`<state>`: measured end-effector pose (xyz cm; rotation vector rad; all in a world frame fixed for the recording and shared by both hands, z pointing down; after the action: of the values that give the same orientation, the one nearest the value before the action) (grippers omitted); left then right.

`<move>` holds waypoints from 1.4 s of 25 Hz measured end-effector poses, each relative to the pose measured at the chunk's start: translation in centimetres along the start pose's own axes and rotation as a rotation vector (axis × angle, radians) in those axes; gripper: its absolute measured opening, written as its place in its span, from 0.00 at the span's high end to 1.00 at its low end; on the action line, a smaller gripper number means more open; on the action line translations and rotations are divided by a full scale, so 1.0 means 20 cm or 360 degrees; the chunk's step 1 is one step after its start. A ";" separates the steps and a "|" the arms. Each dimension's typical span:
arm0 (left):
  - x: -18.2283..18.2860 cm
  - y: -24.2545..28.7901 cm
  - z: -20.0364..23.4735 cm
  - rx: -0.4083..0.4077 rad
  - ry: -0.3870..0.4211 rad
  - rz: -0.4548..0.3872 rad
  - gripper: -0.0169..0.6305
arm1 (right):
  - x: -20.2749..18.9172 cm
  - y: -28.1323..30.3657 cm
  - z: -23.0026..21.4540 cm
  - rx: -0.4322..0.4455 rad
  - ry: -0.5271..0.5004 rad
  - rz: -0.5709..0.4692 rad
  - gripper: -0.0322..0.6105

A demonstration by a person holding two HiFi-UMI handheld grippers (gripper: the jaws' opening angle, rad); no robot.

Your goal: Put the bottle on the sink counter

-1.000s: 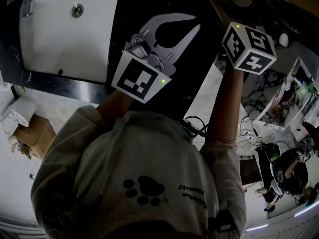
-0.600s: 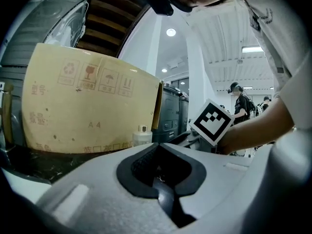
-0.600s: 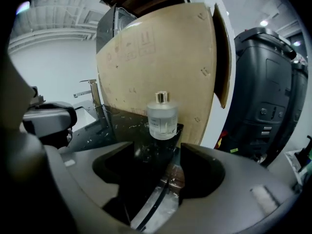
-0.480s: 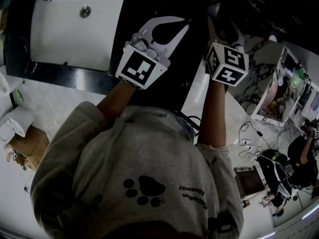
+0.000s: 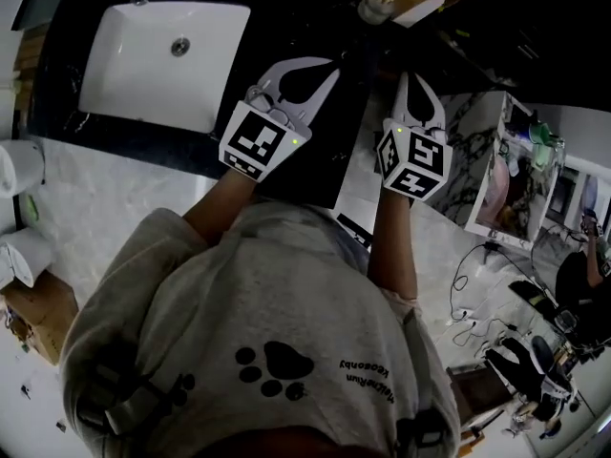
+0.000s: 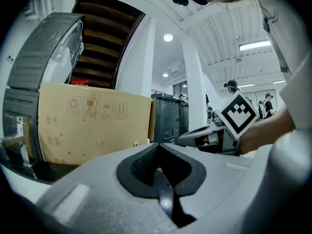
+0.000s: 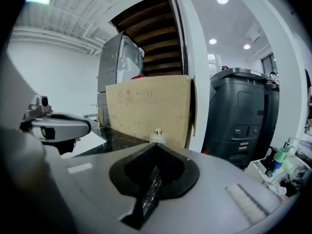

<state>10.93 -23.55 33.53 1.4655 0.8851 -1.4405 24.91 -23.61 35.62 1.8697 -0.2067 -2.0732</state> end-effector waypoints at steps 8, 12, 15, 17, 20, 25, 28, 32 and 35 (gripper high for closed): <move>0.19 -0.11 -0.20 0.0091 0.0028 -0.0074 0.97 | 0.18 -0.34 -0.05 0.0031 0.0046 -0.0239 0.95; 0.25 -0.15 -0.29 0.0130 0.0036 -0.0108 0.97 | 0.26 -0.51 -0.06 0.0050 0.0040 -0.0349 0.95; 0.30 -0.18 -0.34 0.0140 0.0058 -0.0130 0.97 | 0.31 -0.61 -0.07 0.0054 0.0036 -0.0414 0.95; 0.34 -0.21 -0.37 0.0141 0.0064 -0.0137 0.97 | 0.33 -0.68 -0.05 0.0055 0.0031 -0.0441 0.95; 0.40 -0.25 -0.41 0.0133 0.0061 -0.0148 0.97 | 0.36 -0.77 -0.02 0.0060 0.0028 -0.0473 0.95; 0.44 -0.31 -0.44 0.0099 0.0016 -0.0168 0.97 | 0.40 -0.86 0.06 0.0069 0.0013 -0.0554 0.95; 0.44 -0.34 -0.43 0.0148 0.0078 -0.0166 0.97 | 0.42 -0.90 0.12 0.0092 0.0007 -0.0591 0.95; 0.39 -0.36 -0.40 0.0147 0.0083 -0.0138 0.97 | 0.39 -0.89 0.21 0.0115 0.0040 -0.0543 0.95; 0.37 -0.37 -0.39 0.0122 0.0082 -0.0140 0.97 | 0.36 -0.88 0.23 0.0116 0.0028 -0.0539 0.95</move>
<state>7.48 -14.15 25.04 1.5431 0.9457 -1.5216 17.13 -10.26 23.68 2.0858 0.0438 -2.2907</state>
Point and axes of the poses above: the fingertips, and each gripper's own axes: y forward along the fingers, z to its left, x out of its top, the point moved 2 cm from there along -y, backward along the fingers, and after that the axes turned 14 degrees about -x, right-handed, at the moved point
